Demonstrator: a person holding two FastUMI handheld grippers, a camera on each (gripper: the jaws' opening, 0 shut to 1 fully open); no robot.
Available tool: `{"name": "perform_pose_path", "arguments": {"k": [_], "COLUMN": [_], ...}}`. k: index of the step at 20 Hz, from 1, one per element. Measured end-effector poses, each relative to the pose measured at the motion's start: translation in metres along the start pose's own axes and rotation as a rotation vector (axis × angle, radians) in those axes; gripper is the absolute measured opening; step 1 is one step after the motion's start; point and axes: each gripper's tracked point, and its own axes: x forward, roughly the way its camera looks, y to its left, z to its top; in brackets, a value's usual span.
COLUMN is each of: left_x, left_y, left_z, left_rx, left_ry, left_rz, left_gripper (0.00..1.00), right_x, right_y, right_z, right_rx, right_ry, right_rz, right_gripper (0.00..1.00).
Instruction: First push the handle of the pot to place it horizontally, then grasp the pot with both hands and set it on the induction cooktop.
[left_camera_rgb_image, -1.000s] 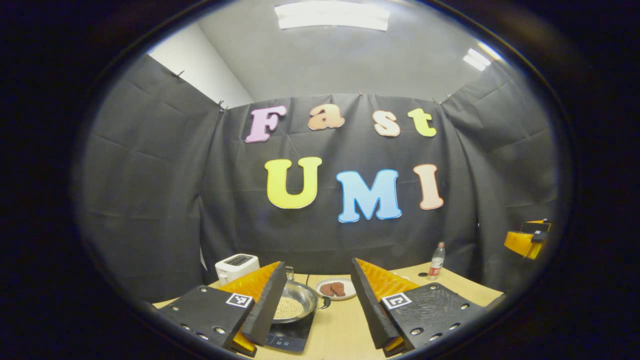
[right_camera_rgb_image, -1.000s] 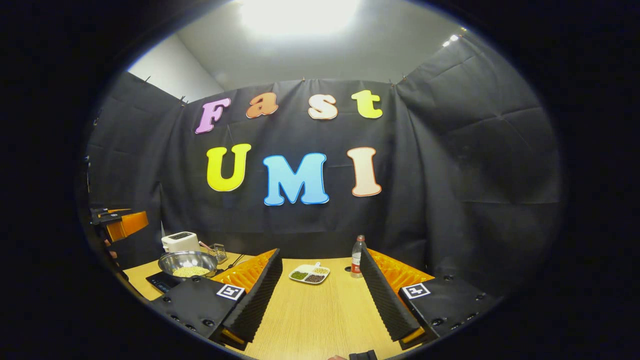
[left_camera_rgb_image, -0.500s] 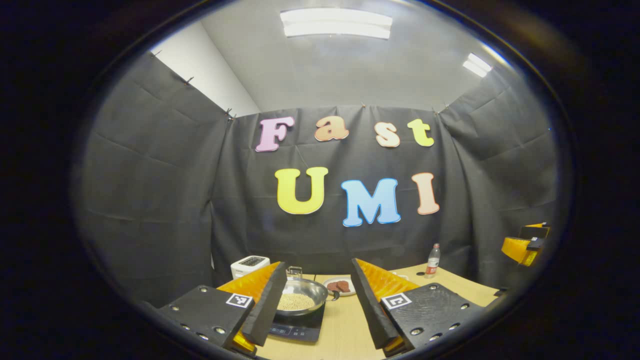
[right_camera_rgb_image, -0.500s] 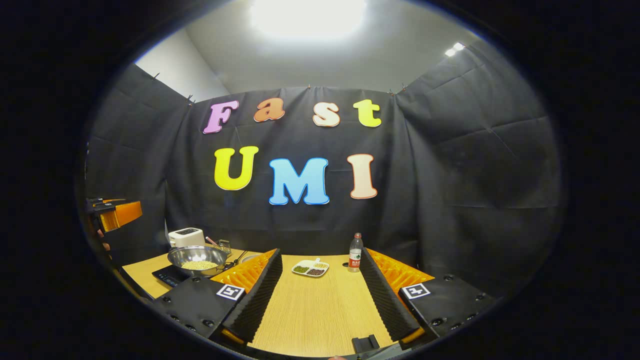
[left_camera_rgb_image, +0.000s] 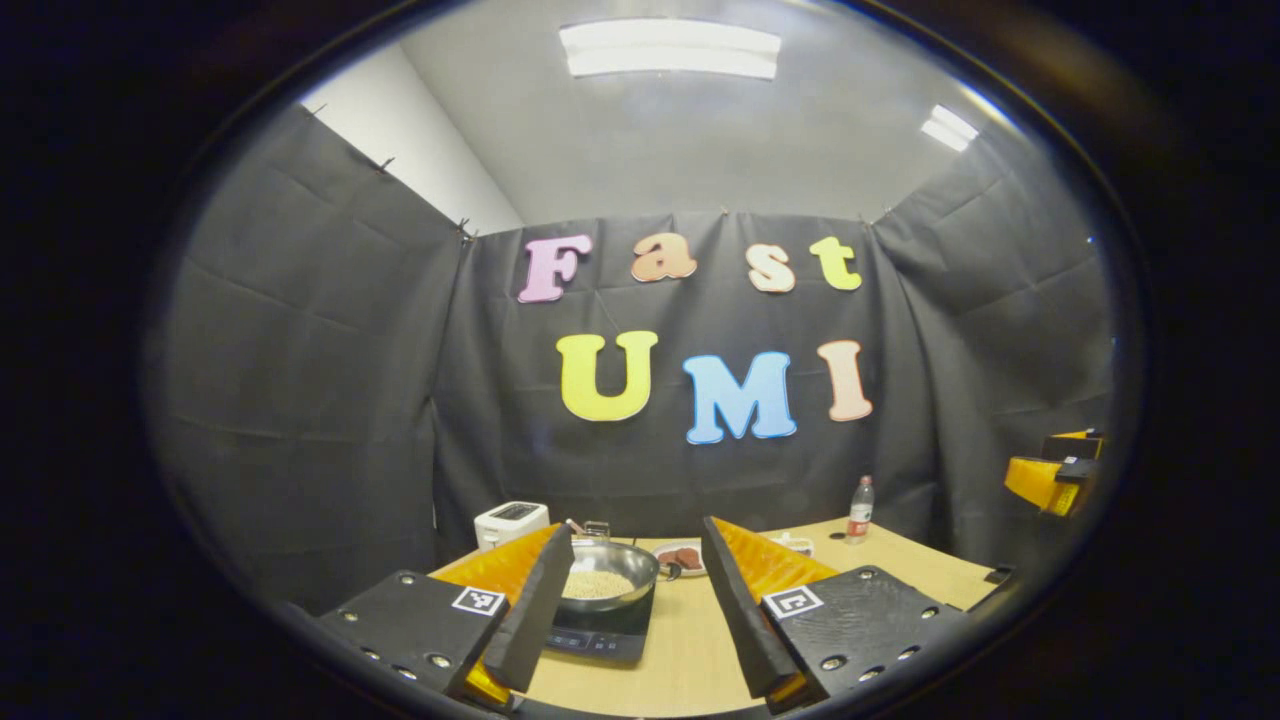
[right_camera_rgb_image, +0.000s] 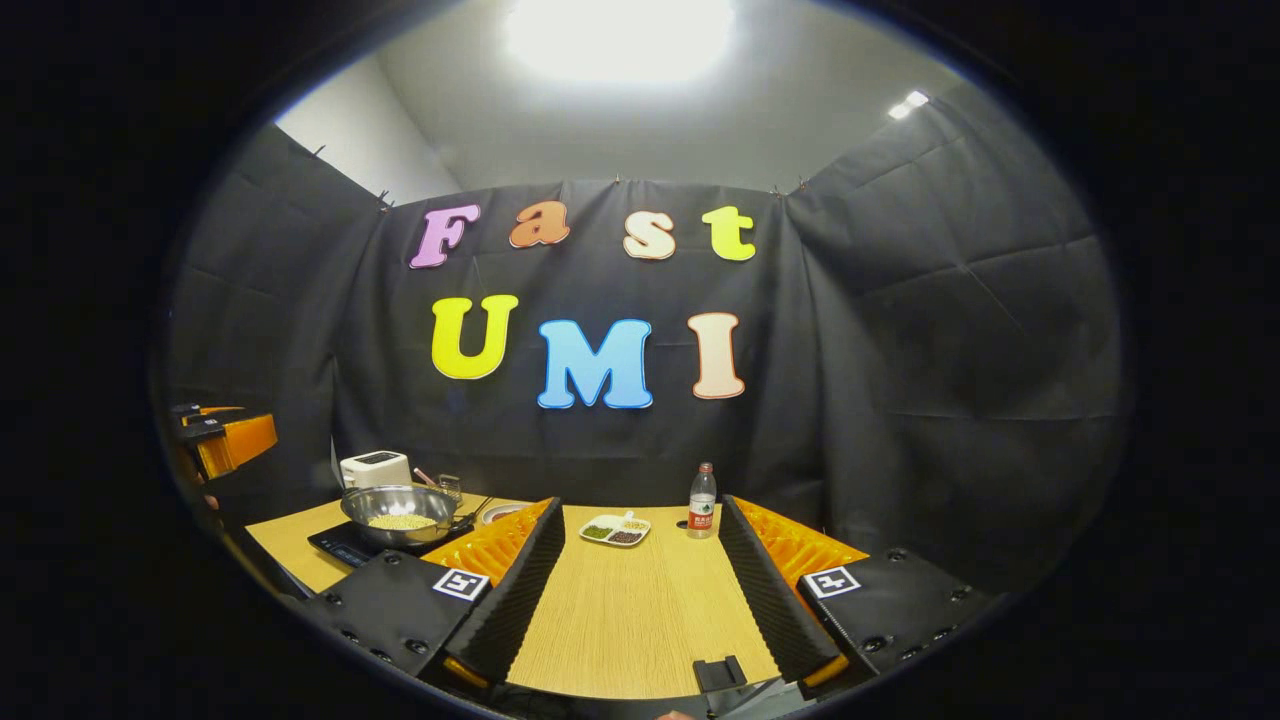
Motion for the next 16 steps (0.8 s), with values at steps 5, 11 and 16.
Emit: {"name": "perform_pose_path", "arguments": {"k": [5,11,16], "left_x": [-0.0001,0.0035,0.003], "left_y": [-0.0019,-0.005,-0.003], "left_z": [-0.0012,0.0016,-0.0006], "left_rx": [0.034,0.045,0.047], "left_ry": [-0.001,-0.014,-0.01], "left_rz": [-0.01,-0.024,-0.024], "left_gripper": [0.75,0.78,0.75], "right_x": [-0.0037,-0.0021,-0.0034], "right_y": [0.0005,0.0013,-0.0008], "right_z": [-0.0007,0.002,0.003], "right_rx": [0.004,0.003,-0.001], "right_ry": [0.004,-0.004,-0.01], "right_rz": [-0.006,-0.008,-0.01], "right_gripper": [0.98,0.94,0.98]}}
